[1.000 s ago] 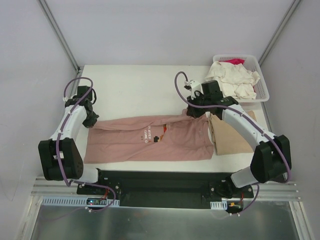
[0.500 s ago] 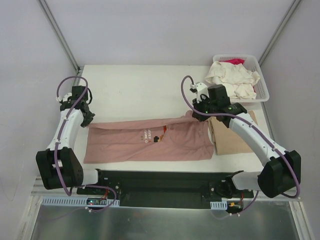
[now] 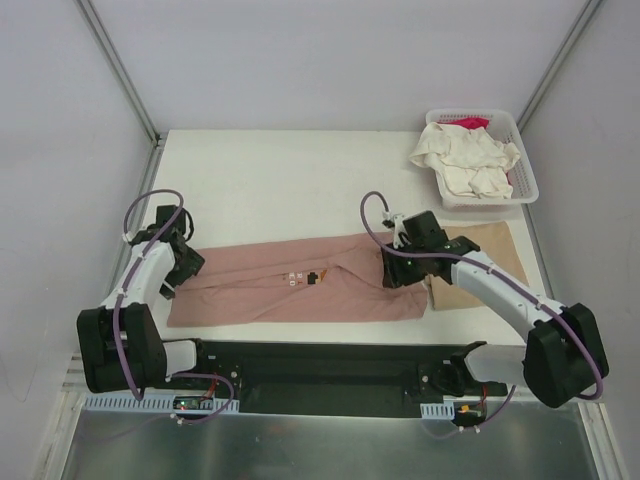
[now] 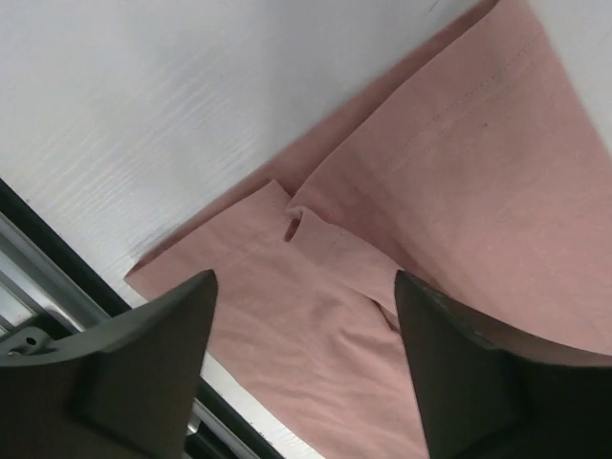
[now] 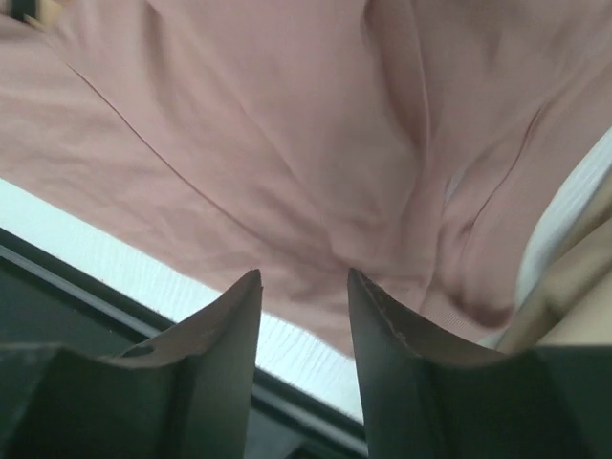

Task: Fold and stack the t-shirts
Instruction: Fold the other side of the tshirt into a rectangle

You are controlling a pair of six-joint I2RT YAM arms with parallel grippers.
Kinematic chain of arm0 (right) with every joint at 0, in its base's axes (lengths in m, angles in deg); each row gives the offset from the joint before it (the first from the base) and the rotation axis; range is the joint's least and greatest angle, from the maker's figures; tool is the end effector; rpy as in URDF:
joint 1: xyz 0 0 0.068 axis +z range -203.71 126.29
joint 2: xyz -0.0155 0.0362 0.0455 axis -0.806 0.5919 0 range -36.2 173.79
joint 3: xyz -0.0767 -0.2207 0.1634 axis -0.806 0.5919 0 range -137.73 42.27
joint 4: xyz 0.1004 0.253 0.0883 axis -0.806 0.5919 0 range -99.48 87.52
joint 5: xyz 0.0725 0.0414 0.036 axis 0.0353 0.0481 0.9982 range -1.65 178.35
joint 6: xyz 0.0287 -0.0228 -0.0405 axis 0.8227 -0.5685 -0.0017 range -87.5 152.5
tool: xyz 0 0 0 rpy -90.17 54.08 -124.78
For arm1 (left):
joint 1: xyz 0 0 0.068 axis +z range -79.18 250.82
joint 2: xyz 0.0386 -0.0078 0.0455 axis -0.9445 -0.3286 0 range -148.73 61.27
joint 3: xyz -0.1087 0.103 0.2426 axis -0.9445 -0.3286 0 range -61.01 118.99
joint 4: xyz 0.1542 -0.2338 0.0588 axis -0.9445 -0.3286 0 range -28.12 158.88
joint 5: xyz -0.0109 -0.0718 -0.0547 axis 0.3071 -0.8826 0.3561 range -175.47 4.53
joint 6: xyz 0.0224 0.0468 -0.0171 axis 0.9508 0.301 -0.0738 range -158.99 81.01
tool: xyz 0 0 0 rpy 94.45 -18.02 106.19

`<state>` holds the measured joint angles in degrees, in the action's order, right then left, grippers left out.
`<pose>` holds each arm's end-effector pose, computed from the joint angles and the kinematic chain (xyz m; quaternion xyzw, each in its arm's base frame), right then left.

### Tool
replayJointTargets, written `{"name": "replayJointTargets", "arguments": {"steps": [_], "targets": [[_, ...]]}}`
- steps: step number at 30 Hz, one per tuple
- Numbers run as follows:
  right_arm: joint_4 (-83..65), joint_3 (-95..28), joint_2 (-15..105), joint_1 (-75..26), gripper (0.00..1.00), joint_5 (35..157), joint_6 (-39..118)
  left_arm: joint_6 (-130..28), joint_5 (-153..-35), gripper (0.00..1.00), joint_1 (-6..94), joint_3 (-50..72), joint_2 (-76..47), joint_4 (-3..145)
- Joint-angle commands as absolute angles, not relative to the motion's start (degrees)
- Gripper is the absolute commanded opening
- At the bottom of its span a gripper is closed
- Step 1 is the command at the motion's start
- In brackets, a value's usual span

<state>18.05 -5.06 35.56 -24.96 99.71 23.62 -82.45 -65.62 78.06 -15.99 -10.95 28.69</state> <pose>0.2357 0.1375 0.2321 -0.3339 0.8801 0.1481 0.3032 0.2424 0.0434 0.2063 -0.4441 0.8584 0.1006 0.2361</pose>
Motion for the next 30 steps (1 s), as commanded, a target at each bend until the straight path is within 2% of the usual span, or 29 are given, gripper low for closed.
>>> {"name": "replayJointTargets", "arguments": {"steps": [1, 2, 3, 4, 5, 6, 7, 11, 17, 21, 25, 27, 28, 30], "targets": [[24.69, -1.07, 31.92, -22.95, 0.50, 95.04, 32.41, -84.87, -65.86, 0.81, 78.55, -15.84, -5.80, 27.22], [25.58, -1.76, 31.13, -22.86, 0.60, 94.16, 32.33, -84.69, -66.48, 0.90, 78.55, -15.05, -4.05, 27.22], [26.46, -2.55, 30.34, -22.86, 0.66, 92.50, 32.33, -84.61, -67.18, 0.99, 78.55, -14.61, -3.07, 27.13], [27.60, -3.51, 28.85, -22.86, 0.83, 91.70, 32.15, -84.52, -68.93, 0.99, 78.46, -14.17, -1.41, 27.13], [27.95, -5.87, 28.23, -22.95, 0.94, 91.26, 31.46, -84.17, -69.99, 0.99, 78.46, -13.38, -0.52, 27.22], [27.96, -6.85, 27.70, -22.86, 1.00, 91.08, 31.01, -83.82, -71.40, 0.99, 78.46, -12.94, 0.01, 27.13], [27.52, -8.34, 27.78, -22.95, 0.97, 91.16, 30.66, -83.64, -73.76, 0.99, 78.46, -12.50, 0.79, 27.22], [25.85, -15.38, 33.21, -22.95, 0.97, 92.21, 28.64, -81.80, -79.65, 0.99, 77.68, -12.66, 0.98, 28.88], [24.62, -25.49, 49.47, -23.74, 0.97, 93.27, 29.43, -78.37, -81.96, 0.99, 76.00, -15.74, -3.23, 31.70], [24.71, -31.11, 59.22, -23.92, 0.89, 95.55, 28.20, -79.07, -81.78, 0.99, 75.83, -18.29, -3.94, 33.45], [24.52, -35.77, 66.09, -23.92, 0.67, 94.95, 27.32, -79.07, -81.52, 0.99, 75.48, -19.96, -3.94, 34.95], [24.53, -38.06, 69.16, -23.83, 0.66, 92.93, 26.79, -79.07, -81.34, 0.99, 75.47, -20.58, -3.77, 35.21], [24.36, -38.67, 69.96, -23.92, 0.60, 92.40, 26.62, -79.07, -81.08, 0.99, 75.47, -20.93, -3.33, 35.30], [24.35, -39.90, 72.15, -23.92, 0.56, 91.86, 26.35, -79.24, -80.90, 0.99, 75.47, -21.19, -2.89, 35.39]]}}
